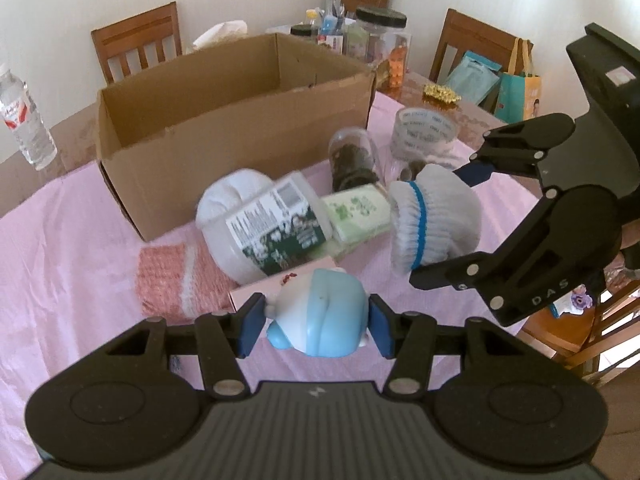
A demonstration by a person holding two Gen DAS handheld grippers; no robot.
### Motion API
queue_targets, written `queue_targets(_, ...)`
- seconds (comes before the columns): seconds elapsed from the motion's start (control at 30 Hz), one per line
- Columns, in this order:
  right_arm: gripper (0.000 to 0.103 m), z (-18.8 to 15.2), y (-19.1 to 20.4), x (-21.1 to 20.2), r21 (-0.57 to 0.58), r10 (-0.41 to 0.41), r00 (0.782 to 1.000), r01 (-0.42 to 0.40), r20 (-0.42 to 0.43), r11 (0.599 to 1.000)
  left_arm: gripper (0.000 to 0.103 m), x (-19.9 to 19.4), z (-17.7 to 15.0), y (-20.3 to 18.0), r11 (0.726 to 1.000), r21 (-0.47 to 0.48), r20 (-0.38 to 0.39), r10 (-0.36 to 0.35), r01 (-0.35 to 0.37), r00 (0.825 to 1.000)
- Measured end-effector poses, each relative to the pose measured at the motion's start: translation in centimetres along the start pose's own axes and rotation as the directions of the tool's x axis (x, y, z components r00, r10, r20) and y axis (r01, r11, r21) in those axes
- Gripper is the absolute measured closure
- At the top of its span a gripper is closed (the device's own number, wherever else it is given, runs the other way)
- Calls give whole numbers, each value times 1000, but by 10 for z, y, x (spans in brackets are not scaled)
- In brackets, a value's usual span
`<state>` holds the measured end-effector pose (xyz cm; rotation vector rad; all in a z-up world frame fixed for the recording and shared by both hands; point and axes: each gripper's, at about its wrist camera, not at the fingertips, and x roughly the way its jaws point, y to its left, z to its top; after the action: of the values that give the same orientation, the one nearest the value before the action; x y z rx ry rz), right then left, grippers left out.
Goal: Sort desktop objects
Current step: 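Grasp the blue-and-white toy with the left tool while the right tool grasps the white striped sock, then carry the toy and sock over the cardboard box and release them inside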
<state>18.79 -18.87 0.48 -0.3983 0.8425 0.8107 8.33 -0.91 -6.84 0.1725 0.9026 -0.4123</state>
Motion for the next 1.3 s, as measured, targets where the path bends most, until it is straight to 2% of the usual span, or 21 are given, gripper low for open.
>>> queue_targets(0.23,16,21,-5,-17,-27,-9,999,10,32,1000,49,-9,21,6,1000,1,30,-17,17,999)
queue_targets(0.53,16,55,-24,-25,-61,-27,996,32,84,998,49,-10,62,25,1000,15,84,24,-26,996)
queue_targets(0.9,16,112,-64,-5,-101,-56,990,70,130,992,49,15,128,67,996,-31,132,83,-80,988)
queue_targets(1.2,15,149,-102,29,-62,-85,989,93,119,994,48,49,163,100,987,-97,111,142,-132,984)
queue_targets(1.27,13,153,-106,37,-59,-103,989,110,103,992,42,56,167,105,982,-106,105,169,-158,980)
queue_targets(1.3,11,154,-107,40,-60,-113,989,119,96,991,31,59,170,108,980,-116,102,176,-164,979)
